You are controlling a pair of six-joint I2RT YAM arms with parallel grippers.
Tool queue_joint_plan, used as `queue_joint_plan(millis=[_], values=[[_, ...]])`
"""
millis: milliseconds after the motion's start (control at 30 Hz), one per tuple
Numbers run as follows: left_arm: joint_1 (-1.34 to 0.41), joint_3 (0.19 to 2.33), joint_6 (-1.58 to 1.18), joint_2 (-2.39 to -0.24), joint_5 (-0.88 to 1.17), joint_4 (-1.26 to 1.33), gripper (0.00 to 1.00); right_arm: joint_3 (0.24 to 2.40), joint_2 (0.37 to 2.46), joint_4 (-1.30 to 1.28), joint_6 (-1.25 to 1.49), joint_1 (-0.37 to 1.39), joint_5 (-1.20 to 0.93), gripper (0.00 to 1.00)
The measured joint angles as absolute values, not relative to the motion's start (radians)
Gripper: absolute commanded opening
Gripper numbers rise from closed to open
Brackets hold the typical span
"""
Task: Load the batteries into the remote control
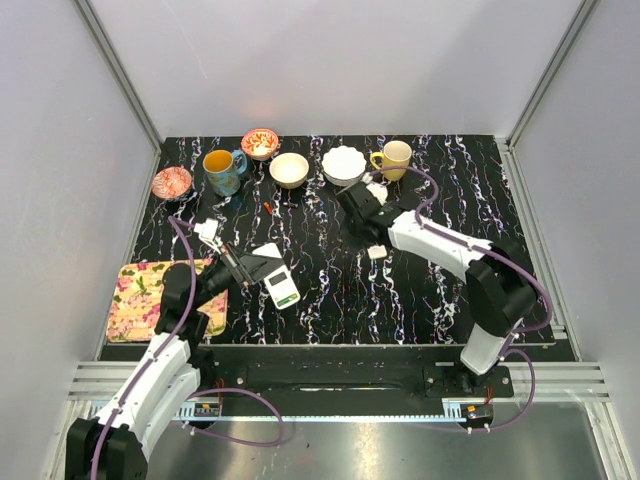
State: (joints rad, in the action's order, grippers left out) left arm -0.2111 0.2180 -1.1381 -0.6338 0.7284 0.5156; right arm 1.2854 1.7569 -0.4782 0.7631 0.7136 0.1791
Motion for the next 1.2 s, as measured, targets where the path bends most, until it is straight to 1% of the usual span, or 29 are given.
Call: queue_joint_plan(millis=[100, 200, 333, 433, 600, 633, 667, 700, 833, 1000, 1067, 1200], values=[[-0.215, 0.218, -1.15, -0.624, 0.726, 0.517, 0.0, 1.326, 1.738, -0.555, 1.077, 0.714, 0.219, 0.0], [-0.225, 0.218, -1.162, -0.623, 0.719, 0.52, 0.0, 1.359, 1.775, -0.665, 1.326, 0.714, 0.242, 0.0], [-0.237, 0.218, -1.177, -0.624, 0.709, 0.526, 0.0, 1.352, 1.843, -0.78, 1.585, 0.714, 0.242, 0.0], [-0.245, 0.218, -1.179, -0.624, 0.705, 0.525, 0.0, 1.354, 1.888, -0.86, 1.716, 0.714, 0.244, 0.0], [-0.26, 0.218, -1.179, -0.624, 0.701, 0.524, 0.0, 1.439, 1.967, -0.992, 1.796, 0.714, 0.244, 0.02], [-0.262, 0.218, -1.178, -0.624, 0.701, 0.523, 0.0, 1.457, 1.98, -1.003, 1.798, 0.715, 0.244, 0.08], [-0.263, 0.218, -1.178, -0.624, 0.701, 0.521, 0.0, 1.469, 1.989, -1.012, 1.8, 0.715, 0.243, 0.18], [-0.265, 0.218, -1.177, -0.624, 0.701, 0.518, 0.0, 1.48, 1.998, -1.018, 1.8, 0.715, 0.242, 0.21], [-0.268, 0.22, -1.17, -0.624, 0.702, 0.509, 0.0, 1.483, 2.022, -1.035, 1.797, 0.715, 0.233, 0.23], [-0.268, 0.22, -1.156, -0.624, 0.702, 0.502, 0.0, 1.48, 2.047, -1.042, 1.788, 0.715, 0.215, 0.31], [-0.268, 0.22, -1.155, -0.624, 0.702, 0.502, 0.0, 1.48, 2.047, -1.041, 1.779, 0.715, 0.215, 0.32], [-0.269, 0.221, -1.151, -0.624, 0.702, 0.501, 0.0, 1.48, 2.046, -1.037, 1.739, 0.715, 0.219, 0.41]])
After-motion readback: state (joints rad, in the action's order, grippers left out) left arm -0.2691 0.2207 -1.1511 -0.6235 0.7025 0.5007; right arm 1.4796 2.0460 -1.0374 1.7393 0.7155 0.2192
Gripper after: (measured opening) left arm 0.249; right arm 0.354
